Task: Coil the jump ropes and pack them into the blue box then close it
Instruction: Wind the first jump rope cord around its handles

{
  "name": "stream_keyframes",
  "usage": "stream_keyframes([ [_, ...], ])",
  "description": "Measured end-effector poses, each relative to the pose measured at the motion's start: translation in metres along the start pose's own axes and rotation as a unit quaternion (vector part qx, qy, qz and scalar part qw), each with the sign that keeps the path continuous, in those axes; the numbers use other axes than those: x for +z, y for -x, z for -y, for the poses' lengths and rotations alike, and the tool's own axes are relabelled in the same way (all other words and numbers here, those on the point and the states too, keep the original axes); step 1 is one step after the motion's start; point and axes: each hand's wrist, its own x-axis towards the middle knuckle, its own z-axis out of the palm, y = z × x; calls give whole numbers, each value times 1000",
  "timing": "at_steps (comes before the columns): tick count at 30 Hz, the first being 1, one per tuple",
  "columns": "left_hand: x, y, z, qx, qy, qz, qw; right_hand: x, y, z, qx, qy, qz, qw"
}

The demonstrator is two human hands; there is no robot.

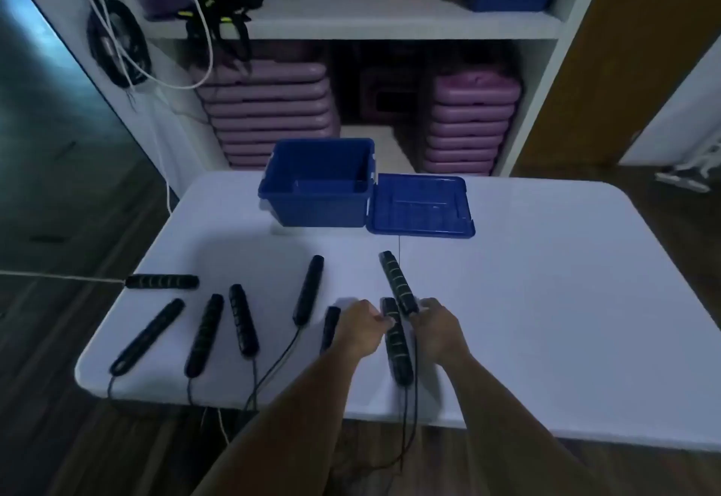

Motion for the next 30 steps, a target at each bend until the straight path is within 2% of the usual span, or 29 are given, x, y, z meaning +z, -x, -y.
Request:
stream_keyframes([
  [5, 18, -14, 3, -50, 62, -10, 997, -4, -6, 7, 36, -61, -10, 997],
  [11, 23, -21, 0, -71, 58, -27, 995, 0, -9, 5, 64, -42, -14, 997],
  [15, 18, -16, 0, -71, 113, -22, 991, -4, -5, 6, 73, -47, -4, 996],
  [17, 11, -10, -1, -66, 156, -30, 985, -8, 4, 8, 89, -96, 4, 991],
  [19, 3, -2, -5, -69, 231, -34, 970, -11, 15, 10, 109, -209, 14, 972],
  [22, -11, 13, -16, -76, 332, -39, 939, -16, 37, 18, 119, -412, 55, 902],
  [26, -34, 39, -35, -53, 388, -30, 920, -26, 61, 32, 96, -469, 88, 874],
  [28, -47, 50, -42, -28, 391, -27, 920, -34, 70, 40, 62, -455, 82, 884],
  [30, -59, 61, -50, 2, 390, -28, 921, -44, 78, 50, 26, -404, 86, 910],
])
